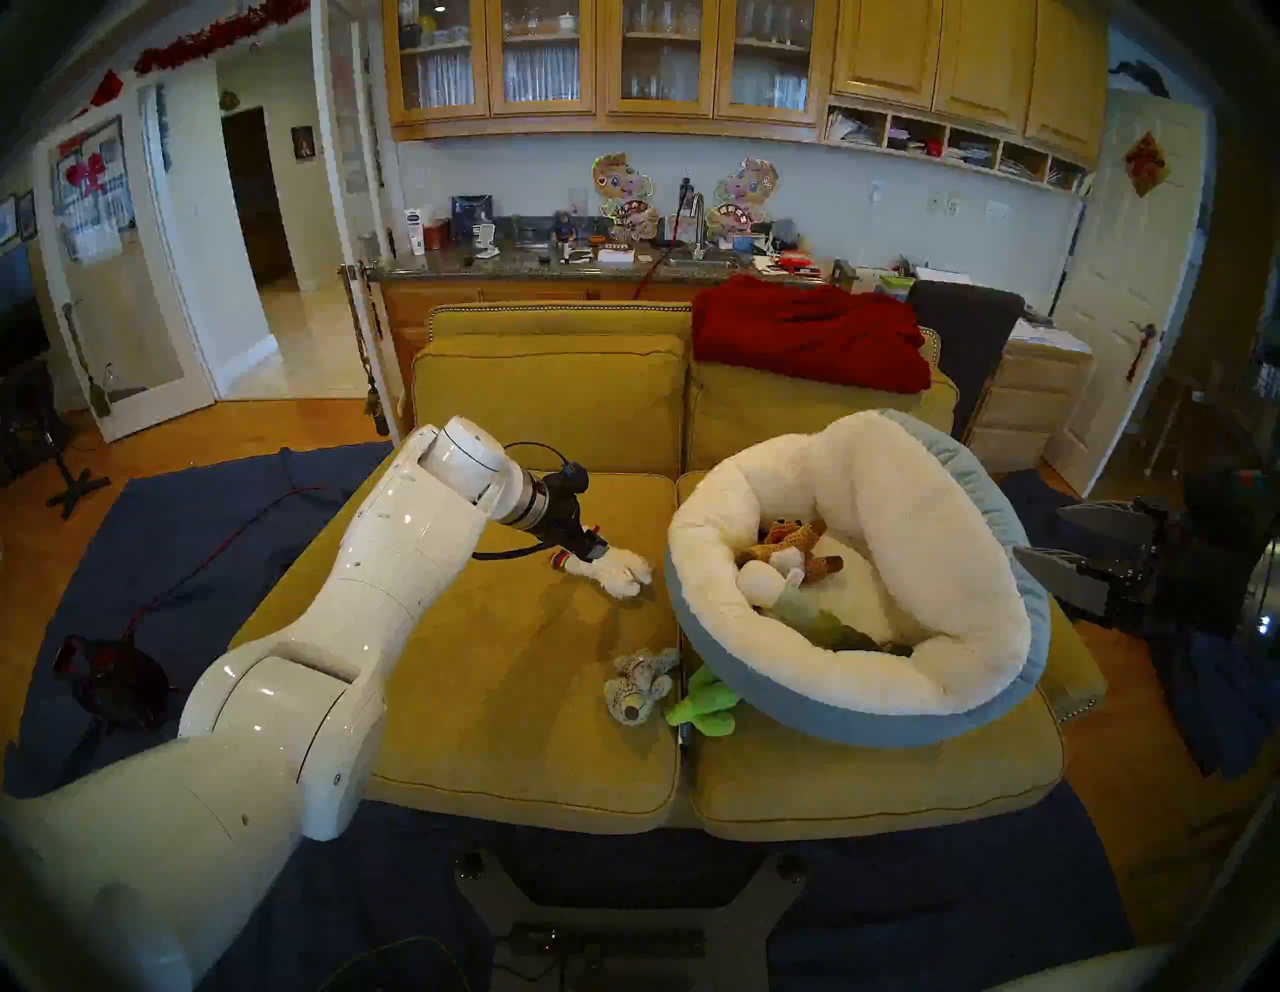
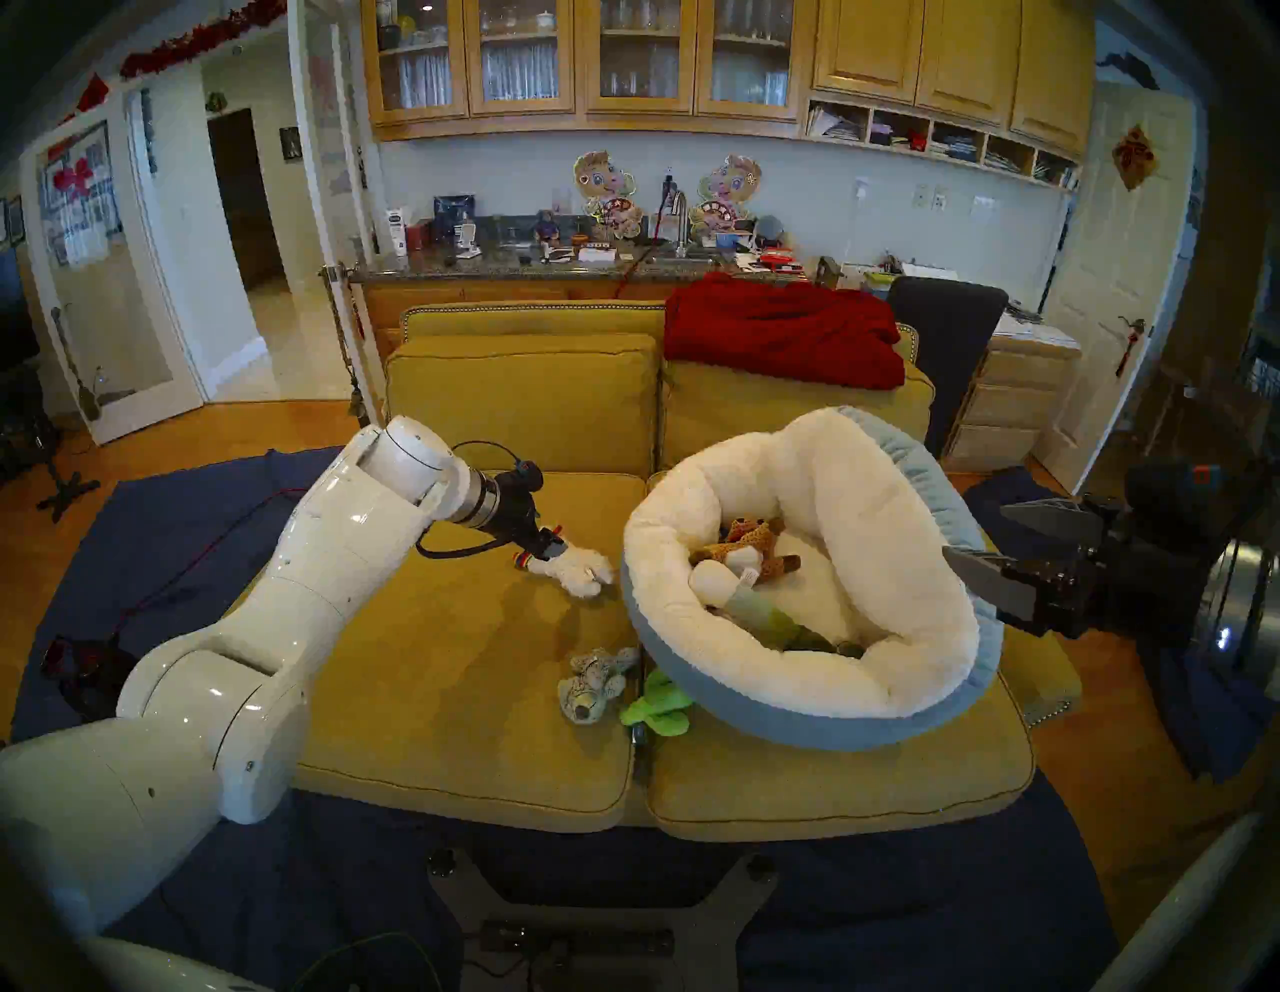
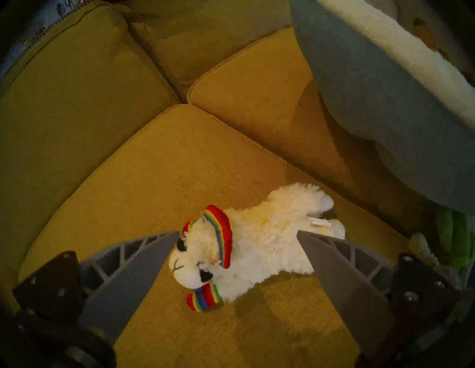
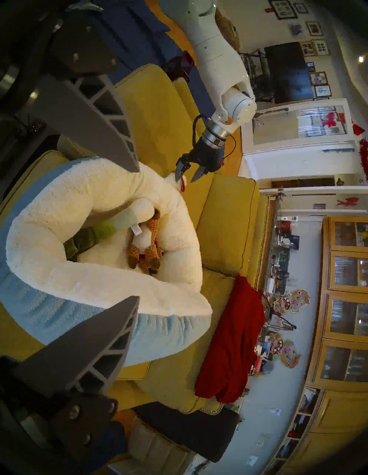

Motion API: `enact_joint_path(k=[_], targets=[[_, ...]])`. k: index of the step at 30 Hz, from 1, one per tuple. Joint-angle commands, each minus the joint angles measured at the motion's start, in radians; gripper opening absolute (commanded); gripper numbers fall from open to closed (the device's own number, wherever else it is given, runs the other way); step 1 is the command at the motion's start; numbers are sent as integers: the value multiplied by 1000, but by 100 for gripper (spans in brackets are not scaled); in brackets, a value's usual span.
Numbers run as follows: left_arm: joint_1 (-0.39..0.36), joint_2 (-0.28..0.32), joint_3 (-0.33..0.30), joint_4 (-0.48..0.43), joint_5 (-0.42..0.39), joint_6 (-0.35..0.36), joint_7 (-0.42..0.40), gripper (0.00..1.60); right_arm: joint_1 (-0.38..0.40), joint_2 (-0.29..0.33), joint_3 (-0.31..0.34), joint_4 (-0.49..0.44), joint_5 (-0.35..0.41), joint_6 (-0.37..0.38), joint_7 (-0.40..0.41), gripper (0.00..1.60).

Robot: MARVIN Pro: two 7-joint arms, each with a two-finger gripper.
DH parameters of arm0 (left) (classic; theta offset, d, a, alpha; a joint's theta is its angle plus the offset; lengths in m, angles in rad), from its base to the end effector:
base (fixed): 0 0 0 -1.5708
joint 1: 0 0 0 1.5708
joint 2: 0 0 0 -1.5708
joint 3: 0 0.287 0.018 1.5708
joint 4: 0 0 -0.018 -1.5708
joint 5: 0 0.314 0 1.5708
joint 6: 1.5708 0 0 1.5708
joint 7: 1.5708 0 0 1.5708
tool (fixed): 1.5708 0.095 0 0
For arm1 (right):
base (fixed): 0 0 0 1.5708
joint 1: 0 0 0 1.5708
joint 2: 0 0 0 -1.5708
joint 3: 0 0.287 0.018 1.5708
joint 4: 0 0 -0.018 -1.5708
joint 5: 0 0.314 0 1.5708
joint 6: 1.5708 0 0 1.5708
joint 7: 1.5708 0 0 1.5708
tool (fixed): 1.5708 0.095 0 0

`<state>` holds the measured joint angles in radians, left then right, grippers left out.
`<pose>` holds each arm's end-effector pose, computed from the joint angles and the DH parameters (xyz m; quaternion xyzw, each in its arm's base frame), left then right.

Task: Put toys into dog bed

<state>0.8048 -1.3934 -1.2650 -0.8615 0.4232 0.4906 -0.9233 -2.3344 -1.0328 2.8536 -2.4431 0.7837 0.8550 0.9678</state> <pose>0.5688 -0.0251 -0.2773 0.8305 -0.4301 0.3429 0.0871 0.1702 -0.1811 -0.0359 -0.8027 -0.2232 -0.5401 0.1190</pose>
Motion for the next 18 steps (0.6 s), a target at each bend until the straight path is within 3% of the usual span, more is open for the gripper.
enact_joint_path(k=[1, 10, 11, 12, 13, 14, 15, 18], targets=[[-59, -18, 2, 73, 13, -87, 64, 160, 2, 3, 12, 0, -1, 0, 2, 160], [-84, -34, -3, 244, 33, -201, 159, 160, 2, 3, 12, 0, -1, 0, 2, 160], [-87, -36, -5, 259, 32, -211, 164, 151, 2, 3, 12, 0, -1, 0, 2, 160], [-89, -37, -7, 269, 31, -222, 170, 80, 2, 3, 12, 0, -1, 0, 2, 160], [-91, -38, -8, 277, 31, -229, 173, 51, 2, 3, 12, 0, -1, 0, 2, 160], [-92, -38, -10, 282, 30, -239, 174, 10, 2, 3, 12, 0, -1, 0, 2, 160], [-93, -38, -12, 288, 29, -249, 176, 0, 2, 3, 12, 0, -1, 0, 2, 160], [-85, -34, -21, 270, 21, -267, 166, 0, 2, 3, 12, 0, -1, 0, 2, 160]])
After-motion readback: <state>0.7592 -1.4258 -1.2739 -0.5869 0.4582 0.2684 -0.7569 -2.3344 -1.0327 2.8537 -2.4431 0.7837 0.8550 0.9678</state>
